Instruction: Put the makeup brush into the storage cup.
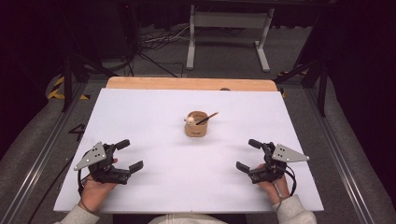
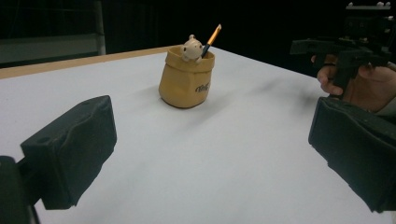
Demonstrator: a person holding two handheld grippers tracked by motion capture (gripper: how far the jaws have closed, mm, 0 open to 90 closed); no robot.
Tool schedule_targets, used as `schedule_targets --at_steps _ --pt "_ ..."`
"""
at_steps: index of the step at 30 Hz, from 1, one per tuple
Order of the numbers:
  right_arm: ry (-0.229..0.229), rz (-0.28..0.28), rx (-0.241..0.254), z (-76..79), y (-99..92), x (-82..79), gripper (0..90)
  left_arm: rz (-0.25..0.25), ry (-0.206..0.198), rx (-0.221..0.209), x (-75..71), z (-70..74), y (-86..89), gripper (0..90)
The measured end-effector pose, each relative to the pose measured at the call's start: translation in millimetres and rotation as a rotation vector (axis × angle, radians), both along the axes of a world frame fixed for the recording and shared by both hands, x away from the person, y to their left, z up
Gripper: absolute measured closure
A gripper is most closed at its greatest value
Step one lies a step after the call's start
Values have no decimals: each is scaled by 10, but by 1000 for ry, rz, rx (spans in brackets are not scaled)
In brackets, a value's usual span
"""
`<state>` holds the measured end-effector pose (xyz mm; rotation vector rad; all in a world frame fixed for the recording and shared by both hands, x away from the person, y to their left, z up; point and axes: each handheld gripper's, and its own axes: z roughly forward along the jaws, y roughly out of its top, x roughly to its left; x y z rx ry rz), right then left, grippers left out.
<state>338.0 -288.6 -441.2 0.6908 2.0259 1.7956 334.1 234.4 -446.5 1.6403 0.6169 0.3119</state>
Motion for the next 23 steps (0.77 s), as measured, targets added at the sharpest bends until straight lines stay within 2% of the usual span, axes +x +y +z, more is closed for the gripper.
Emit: schedule_targets --at_steps 3,6,13,23 --pt "3 4 7 -10 -7 7 3 11 -2 1 13 -30 8 19" --pt "9 4 13 -16 -14 11 3 19 -14 21 4 -54 13 19" --pt "15 4 7 -23 -9 15 3 8 -21 26 -2 -107 8 19" --pt "11 9 2 -21 6 17 3 11 -6 -4 -5 -113 10 17"
